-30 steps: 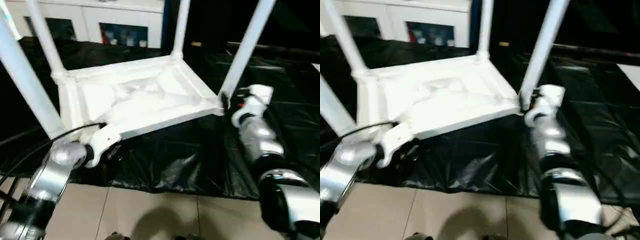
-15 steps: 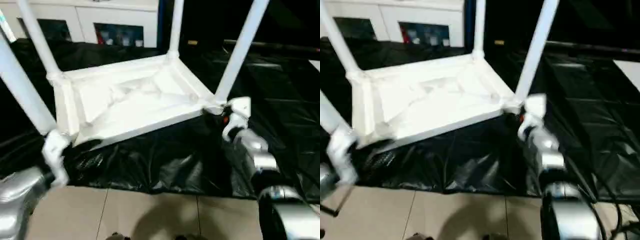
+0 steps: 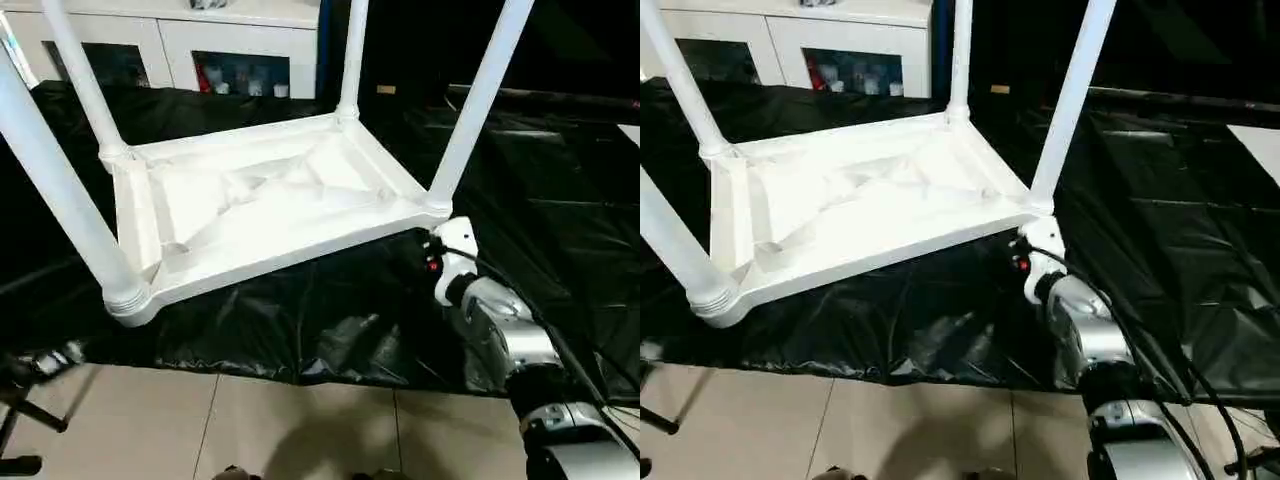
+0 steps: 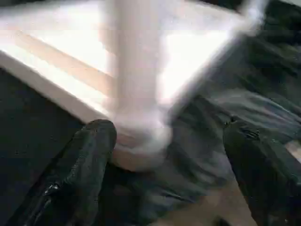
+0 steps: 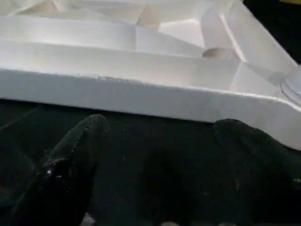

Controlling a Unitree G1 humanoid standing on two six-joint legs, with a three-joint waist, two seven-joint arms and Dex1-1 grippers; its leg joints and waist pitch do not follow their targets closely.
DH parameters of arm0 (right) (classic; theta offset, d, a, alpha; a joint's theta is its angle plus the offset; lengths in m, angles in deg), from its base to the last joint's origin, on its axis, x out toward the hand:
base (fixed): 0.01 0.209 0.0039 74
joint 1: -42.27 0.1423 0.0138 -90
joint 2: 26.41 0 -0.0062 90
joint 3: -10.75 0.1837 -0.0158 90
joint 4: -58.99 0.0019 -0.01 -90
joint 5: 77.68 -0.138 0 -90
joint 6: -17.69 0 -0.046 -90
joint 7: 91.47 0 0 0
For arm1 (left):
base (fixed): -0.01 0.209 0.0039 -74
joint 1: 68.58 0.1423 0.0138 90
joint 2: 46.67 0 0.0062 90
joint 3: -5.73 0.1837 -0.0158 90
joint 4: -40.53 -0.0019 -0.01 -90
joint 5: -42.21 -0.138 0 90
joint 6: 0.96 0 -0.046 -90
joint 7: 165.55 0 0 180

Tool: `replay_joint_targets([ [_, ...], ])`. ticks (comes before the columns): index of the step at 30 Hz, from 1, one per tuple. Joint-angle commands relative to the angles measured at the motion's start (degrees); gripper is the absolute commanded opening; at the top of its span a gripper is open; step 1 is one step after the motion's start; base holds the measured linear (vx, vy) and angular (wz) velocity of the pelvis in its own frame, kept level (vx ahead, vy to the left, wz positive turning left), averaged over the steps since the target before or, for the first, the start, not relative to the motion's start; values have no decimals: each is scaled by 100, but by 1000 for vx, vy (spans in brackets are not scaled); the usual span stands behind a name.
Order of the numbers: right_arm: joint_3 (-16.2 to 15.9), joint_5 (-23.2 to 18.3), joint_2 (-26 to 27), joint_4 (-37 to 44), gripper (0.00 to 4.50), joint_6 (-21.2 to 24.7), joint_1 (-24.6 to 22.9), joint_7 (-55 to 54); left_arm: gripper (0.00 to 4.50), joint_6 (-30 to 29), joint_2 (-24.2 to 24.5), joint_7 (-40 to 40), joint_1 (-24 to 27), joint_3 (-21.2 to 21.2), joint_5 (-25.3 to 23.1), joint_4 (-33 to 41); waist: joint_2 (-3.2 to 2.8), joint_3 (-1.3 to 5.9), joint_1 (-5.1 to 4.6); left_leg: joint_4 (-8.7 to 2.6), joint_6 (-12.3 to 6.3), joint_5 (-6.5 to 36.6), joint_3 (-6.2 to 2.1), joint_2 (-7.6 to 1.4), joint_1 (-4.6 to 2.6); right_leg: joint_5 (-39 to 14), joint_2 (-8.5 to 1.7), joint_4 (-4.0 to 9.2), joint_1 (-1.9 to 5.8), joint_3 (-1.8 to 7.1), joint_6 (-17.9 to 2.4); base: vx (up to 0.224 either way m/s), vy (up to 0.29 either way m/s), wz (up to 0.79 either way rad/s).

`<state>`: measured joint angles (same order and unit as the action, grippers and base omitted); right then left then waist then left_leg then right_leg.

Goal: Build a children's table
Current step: Rotate table base

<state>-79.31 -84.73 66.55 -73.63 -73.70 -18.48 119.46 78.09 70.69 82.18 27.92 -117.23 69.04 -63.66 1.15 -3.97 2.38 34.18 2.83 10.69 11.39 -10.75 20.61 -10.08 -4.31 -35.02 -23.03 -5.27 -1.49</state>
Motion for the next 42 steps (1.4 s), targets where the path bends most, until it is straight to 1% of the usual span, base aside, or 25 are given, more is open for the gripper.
replay_joint_targets([
  [1,-46,37,-49,177,413,100,-26,-37,447,241,29,-132,-245,-134,102,-150,-168,309,14,-500,182,2385,-184,-289,-137,-2490,-404,534,161,362,-937,0,0,0],
  [3,-61,76,-32,173,413,127,-29,-70,449,341,-72,-211,-456,-94,127,-172,-171,316,36,-501,238,2467,-174,-304,-188,-2408,-397,529,126,368,-987,0,0,0],
  [4,-53,99,1,126,413,146,-16,-126,449,299,-241,-243,-652,11,213,-64,-131,314,31,-507,239,2413,-173,-307,-155,-2342,-404,511,156,372,-1017,0,0,0],
  [5,-50,102,6,118,413,150,-13,-135,449,290,-270,-247,-684,29,228,-44,-146,325,62,-499,260,2346,-166,-314,-177,-2309,-421,504,150,381,-1049,0,0,0],
  [6,-62,157,37,75,413,180,6,-252,449,143,-437,-246,-849,166,346,91,-130,330,63,-495,264,2269,-157,-319,-160,-2212,-428,490,158,391,-1089,0,0,0],
  [7,-66,171,42,73,413,193,8,-280,449,112,-471,-239,-884,197,371,114,-142,341,84,-496,270,2191,-155,-312,-154,-2173,-425,480,171,386,-1089,0,0,0],
  [8,-123,320,108,-77,413,250,76,-544,449,52,-824,-298,-1246,482,483,220,-125,343,79,-494,276,2167,-143,-316,-168,-2129,-419,482,155,392,-1093,0,0,0],
  [10,-139,357,125,-117,413,266,94,-606,449,48,-915,-310,-1347,558,508,229,-133,356,111,-458,284,2096,-117,-300,-195,-1979,-425,482,134,410,-1167,0,0,0],
  [11,-153,397,148,-189,413,290,134,-691,449,32,-1035,-328,-1469,686,515,270,-114,370,101,-472,255,1932,-139,-293,-119,-1876,-432,449,216,397,-1154,0,0,0],
  [12,-158,443,171,-302,413,322,203,-798,449,25,-1151,-312,-1631,876,498,240,-152,383,103,-466,260,1836,-132,-296,-144,-1750,-415,445,198,390,-1150,0,0,0],
  [15,-159,489,185,-446,413,347,301,-894,449,110,-1172,-197,-1798,1095,353,46,-121,390,92,-459,235,1714,-126,-286,-99,-1574,-407,413,237,385,-1179,0,0,0],
  [17,-159,523,197,-568,413,363,391,-963,449,210,-1164,-103,-1939,1279,165,-167,-106,398,84,-451,198,1619,-123,-285,-106,-1584,-408,414,243,382,-1131,0,0,0],
  [19,-164,544,230,-753,413,353,510,-979,449,46,-1209,5,-2024,1568,87,-128,-98,407,89,-437,192,1572,-114,-290,-127,-1599,-415,405,227,384,-1149,0,0,0],
  [21,-190,601,271,-1018,413,319,664,-995,449,-258,-1314,172,-2067,1882,220,190,-74,395,89,-442,199,1605,-108,-306,-120,-1681,-420,409,224,386,-1168,0,0,0],
  [22,-180,623,310,-1217,413,304,789,-1017,449,-541,-1446,287,-2125,1999,545,509,-80,393,108,-434,228,1611,-101,-320,-139,-1709,-440,397,211,389,-1238,0,0,0],
  [24,-176,616,326,-1315,413,291,852,-1033,449,-660,-1509,322,-2163,2020,720,633,-87,393,126,-426,238,1600,-88,-316,-141,-1682,-430,405,201,386,-1261,0,0,0],
  [25,-199,625,360,-1471,413,250,961,-1015,449,-968,-1558,454,-2205,2141,1039,920,-60,393,126,-425,238,1602,-82,-319,-127,-1634,-426,387,205,389,-1265,0,0,0],
  [26,-227,659,391,-1559,413,224,1032,-992,449,-1268,-1531,590,-2189,2288,1293,1182,-65,403,127,-430,227,1525,-89,-313,-102,-1580,-423,370,231,381,-1262,0,0,0],
  [27,-262,702,437,-1635,413,205,1109,-962,449,-1657,-1472,714,-2144,2499,1582,1532,-45,398,115,-429,220,1488,-79,-314,-98,-1522,-413,361,228,381,-1257,0,0,0],
  [29,-275,712,455,-1656,413,201,1135,-954,449,-1792,-1449,738,-2125,2579,1669,1660,-47,403,94,-419,200,1393,-82,-296,-75,-1448,-406,340,249,379,-1253,0,0,0],
  [30,-299,728,488,-1694,413,182,1174,-920,449,-1948,-1457,743,-2116,2669,1782,1801,-10,403,71,-416,170,1320,-78,-288,-57,-1447,-404,348,267,381,-1222,0,0,0],
  [32,-358,773,577,-1785,413,118,1255,-832,449,-2237,-1523,702,-2079,2883,1986,2134,14,411,22,-403,141,1202,-82,-287,-34,-1411,-404,336,286,382,-1197,0,0,0],
  [34,-397,790,640,-1812,413,80,1280,-748,449,-2332,-1595,642,-2056,3022,2032,2307,-3,409,0,-400,130,1175,-88,-286,-31,-1431,-403,340,284,378,-1197,0,0,0],
  [39,-579,871,899,-2034,413,-109,1398,-402,449,-2853,-1813,412,-2064,3351,2331,2731,33,412,-104,-384,80,1147,-91,-279,-14,-1384,-389,339,295,383,-1208,0,0,0],
  [42,-651,942,1065,-2155,413,-201,1454,-273,449,-2935,-1906,346,-2135,3546,2317,2744,45,406,-167,-374,45,1168,-99,-277,-13,-1450,-399,353,293,390,-1238,0,0,0],
])
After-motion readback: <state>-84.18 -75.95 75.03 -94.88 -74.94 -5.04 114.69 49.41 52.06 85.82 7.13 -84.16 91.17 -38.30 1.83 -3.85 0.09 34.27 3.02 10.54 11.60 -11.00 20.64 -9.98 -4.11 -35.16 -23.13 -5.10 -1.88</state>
